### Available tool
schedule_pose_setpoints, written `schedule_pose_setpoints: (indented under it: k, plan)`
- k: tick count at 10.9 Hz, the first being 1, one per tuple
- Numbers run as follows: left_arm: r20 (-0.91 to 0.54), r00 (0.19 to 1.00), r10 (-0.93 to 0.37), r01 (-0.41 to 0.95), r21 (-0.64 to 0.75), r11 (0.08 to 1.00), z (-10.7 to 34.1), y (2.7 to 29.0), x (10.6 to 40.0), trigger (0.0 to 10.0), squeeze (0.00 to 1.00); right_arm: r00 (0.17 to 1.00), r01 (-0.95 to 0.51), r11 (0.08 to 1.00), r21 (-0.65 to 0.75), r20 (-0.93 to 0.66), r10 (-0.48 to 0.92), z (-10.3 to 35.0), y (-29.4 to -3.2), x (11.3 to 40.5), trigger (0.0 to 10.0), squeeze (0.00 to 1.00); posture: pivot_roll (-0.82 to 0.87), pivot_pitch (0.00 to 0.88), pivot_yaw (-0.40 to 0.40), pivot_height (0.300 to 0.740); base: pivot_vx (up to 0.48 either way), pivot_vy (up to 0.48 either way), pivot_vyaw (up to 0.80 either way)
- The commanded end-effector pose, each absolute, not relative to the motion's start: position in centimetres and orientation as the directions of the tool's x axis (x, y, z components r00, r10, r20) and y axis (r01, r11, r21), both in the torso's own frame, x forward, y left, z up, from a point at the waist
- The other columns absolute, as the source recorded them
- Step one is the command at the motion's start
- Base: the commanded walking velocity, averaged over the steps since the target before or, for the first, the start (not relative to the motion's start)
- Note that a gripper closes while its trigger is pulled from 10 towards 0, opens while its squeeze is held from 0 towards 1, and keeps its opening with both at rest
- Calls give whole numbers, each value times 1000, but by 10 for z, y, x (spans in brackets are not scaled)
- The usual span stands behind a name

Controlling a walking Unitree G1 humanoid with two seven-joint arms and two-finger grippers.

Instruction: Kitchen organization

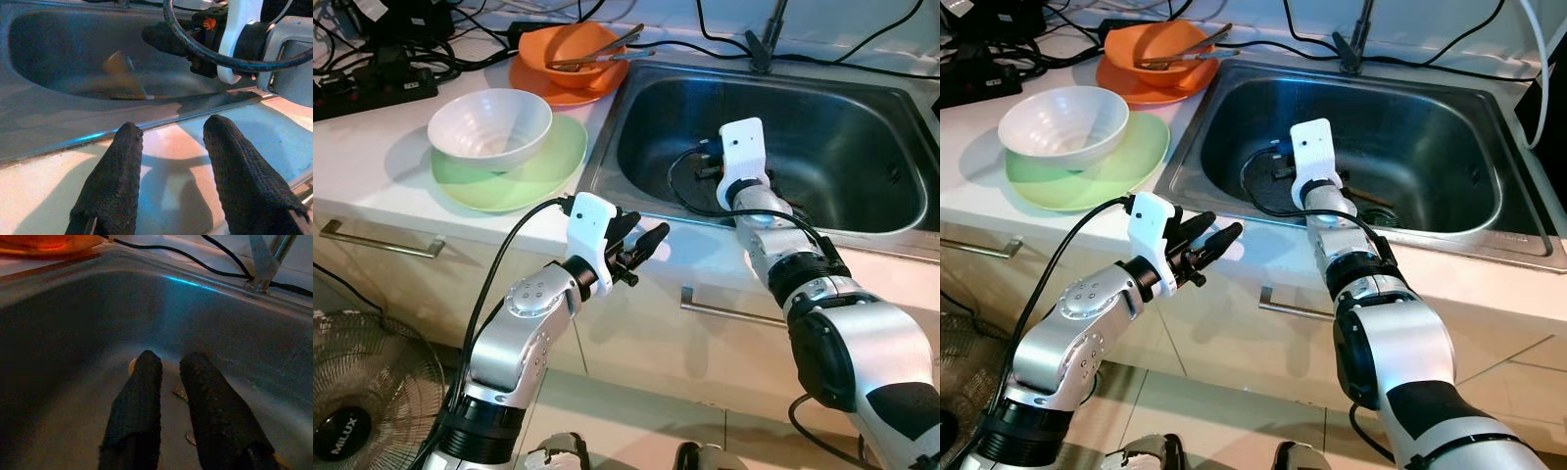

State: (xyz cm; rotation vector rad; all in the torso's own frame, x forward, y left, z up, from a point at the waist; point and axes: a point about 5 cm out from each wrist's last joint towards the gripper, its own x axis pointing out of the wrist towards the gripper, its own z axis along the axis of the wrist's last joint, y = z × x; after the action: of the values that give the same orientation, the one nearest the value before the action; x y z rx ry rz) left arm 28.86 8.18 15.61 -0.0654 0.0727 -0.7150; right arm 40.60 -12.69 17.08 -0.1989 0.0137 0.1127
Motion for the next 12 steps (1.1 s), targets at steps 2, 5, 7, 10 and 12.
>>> schedule_pose_setpoints:
  k: [2, 5, 7, 10, 12]
  plan:
    - [-66, 751, -657, 652, -85, 753, 153, 80, 286, 10000, 0, 995, -98, 978, -186, -45, 91, 166, -132, 405, 10000, 1000, 181, 126, -17, 740, 0, 0, 0]
    - [-41, 763, -645, 642, -70, 764, 156, 80, 289, 10000, 0, 995, -99, 975, -198, 9, 103, 175, -132, 406, 10000, 0, 171, 127, -15, 740, 0, 0, 0]
    - [30, 793, -608, 609, -49, 792, 164, 79, 296, 10000, 0, 982, -85, 985, -151, 152, 109, 200, -137, 409, 10000, 0, 141, 127, -13, 740, 0, 0, 0]
    - [89, 837, -540, 542, -6, 840, 167, 75, 307, 10000, 0, 909, -100, 986, -131, 390, 144, 228, -149, 399, 10000, 0, 85, 125, -15, 740, 0, 0, 0]
    - [113, 858, -501, 501, 27, 865, 167, 77, 312, 10000, 0, 871, -105, 989, -101, 470, 141, 225, -159, 381, 10000, 0, 58, 121, -13, 740, 0, 0, 0]
